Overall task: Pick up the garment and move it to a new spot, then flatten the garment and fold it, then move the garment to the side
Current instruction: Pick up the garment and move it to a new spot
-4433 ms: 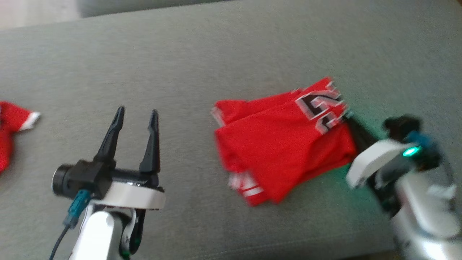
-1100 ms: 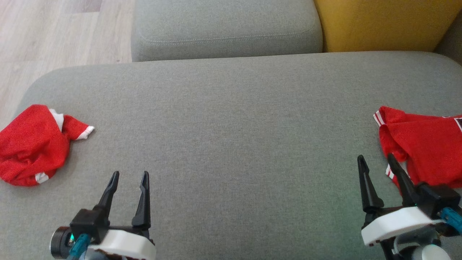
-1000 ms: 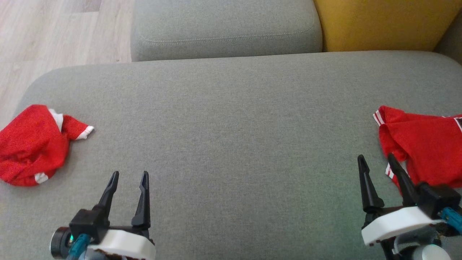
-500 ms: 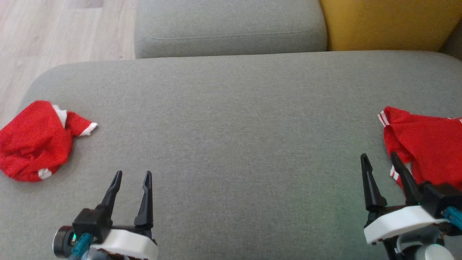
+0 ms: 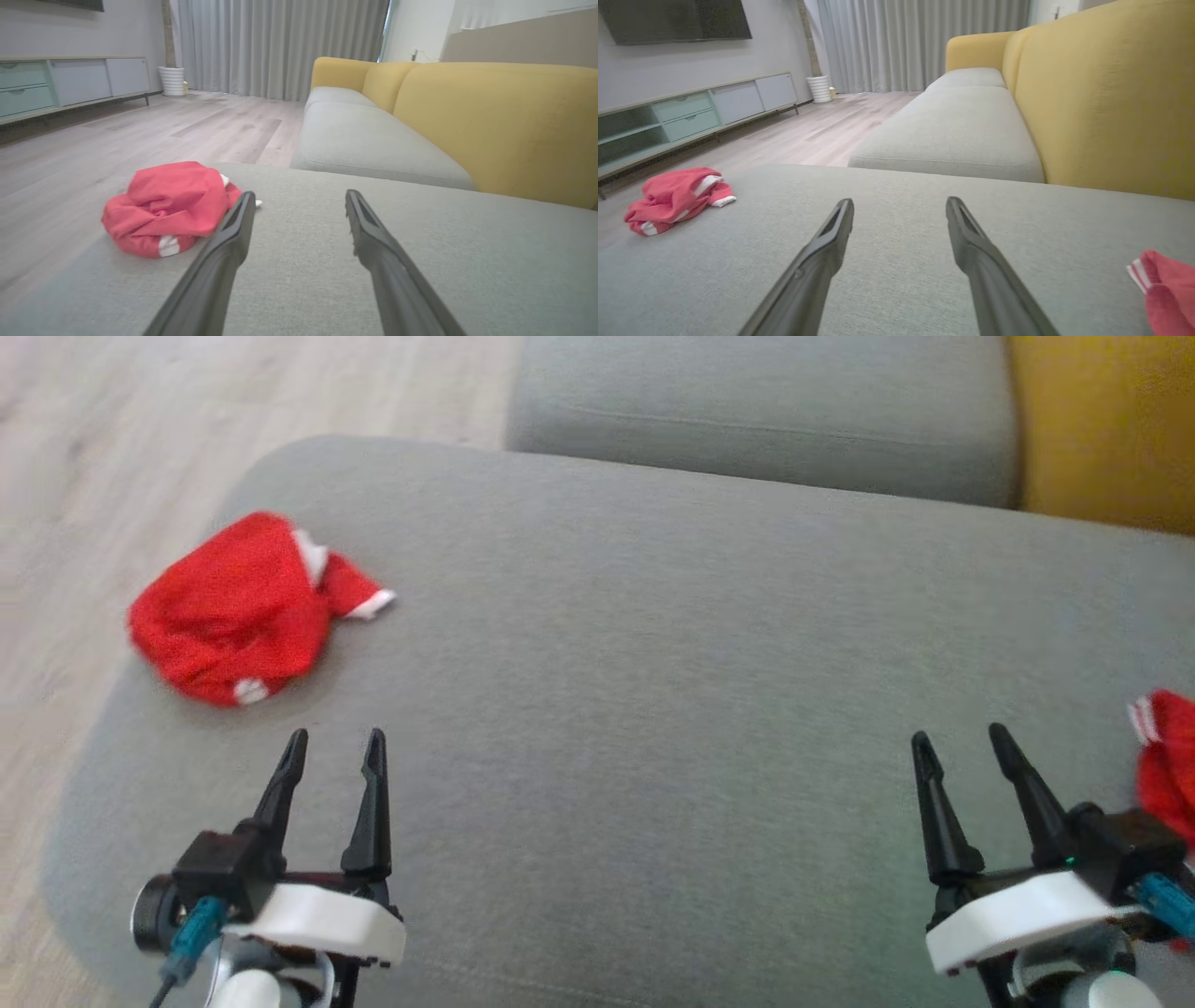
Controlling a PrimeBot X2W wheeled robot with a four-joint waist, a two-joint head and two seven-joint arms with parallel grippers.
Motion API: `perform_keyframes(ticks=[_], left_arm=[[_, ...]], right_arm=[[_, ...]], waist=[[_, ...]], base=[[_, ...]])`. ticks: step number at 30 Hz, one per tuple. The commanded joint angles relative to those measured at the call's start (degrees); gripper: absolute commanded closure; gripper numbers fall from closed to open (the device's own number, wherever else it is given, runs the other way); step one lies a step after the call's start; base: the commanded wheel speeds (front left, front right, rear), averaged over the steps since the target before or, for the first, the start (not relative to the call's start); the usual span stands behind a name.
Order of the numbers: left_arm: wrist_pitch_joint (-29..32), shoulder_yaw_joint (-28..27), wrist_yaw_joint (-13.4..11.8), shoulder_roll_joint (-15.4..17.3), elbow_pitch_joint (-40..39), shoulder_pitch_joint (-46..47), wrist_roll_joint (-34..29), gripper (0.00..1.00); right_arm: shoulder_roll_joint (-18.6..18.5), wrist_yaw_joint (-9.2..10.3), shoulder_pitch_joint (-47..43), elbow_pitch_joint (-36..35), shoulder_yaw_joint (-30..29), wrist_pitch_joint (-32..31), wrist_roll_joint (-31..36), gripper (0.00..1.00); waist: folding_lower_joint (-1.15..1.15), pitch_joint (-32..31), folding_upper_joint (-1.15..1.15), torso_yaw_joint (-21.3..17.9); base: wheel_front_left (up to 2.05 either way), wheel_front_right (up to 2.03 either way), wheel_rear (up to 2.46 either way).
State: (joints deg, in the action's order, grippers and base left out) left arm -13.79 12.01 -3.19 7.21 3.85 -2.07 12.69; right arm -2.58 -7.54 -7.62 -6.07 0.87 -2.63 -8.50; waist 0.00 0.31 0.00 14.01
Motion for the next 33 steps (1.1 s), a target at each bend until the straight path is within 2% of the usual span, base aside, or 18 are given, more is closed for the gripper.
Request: perform_keyframes(ticks=[1,5,9,17,23,28,33], left_arm=[[-0.75,-2.35,-0.10,0.60,-1.72,3.06,0.12,0.00],[-0.93,-3.14,-0.36,0.77,-1.75,3.22,0.36,0.00],[-1.05,-3.94,-0.69,1.04,-2.01,2.99,0.41,0.00],[-1.15,-4.74,-0.81,1.03,-1.73,3.21,0.72,0.00],[-1.18,-5.37,-0.13,0.59,0.17,7.29,1.23,0.00],[-1.19,-7.70,1.37,0.13,9.69,17.79,3.13,0.00],[-1.20,-9.62,3.16,0.99,24.79,28.50,4.91,0.00]], right_arm=[[-0.30,0.05,1.28,-2.50,1.43,-0.18,-0.16,0.00],[-0.30,0.05,1.14,-3.00,1.90,-0.43,-0.20,0.00],[-0.30,0.05,1.20,-3.18,2.48,-0.64,0.00,0.00],[-0.30,0.05,1.78,-3.83,2.85,-1.13,0.50,0.00],[-0.30,0.05,3.10,-5.11,2.88,-2.26,1.48,0.00],[-0.30,0.05,6.65,-7.77,3.56,-4.91,4.18,0.00],[-0.30,0.05,9.89,-9.50,4.20,-6.79,6.44,0.00]], waist=[[0.00,0.01,0.00,3.82],[0.00,-0.07,0.00,7.14],[0.00,-0.08,0.00,8.86],[0.00,1.08,0.00,9.43],[0.00,4.30,0.00,8.91],[0.00,11.62,0.00,6.92],[0.00,17.70,0.00,4.89]], base=[[0.00,0.00,0.00],[0.00,0.00,0.00],[0.00,0.00,0.00],[0.00,0.00,0.00],[0.00,0.00,0.00],[0.00,0.00,0.00],[0.00,0.00,0.00]])
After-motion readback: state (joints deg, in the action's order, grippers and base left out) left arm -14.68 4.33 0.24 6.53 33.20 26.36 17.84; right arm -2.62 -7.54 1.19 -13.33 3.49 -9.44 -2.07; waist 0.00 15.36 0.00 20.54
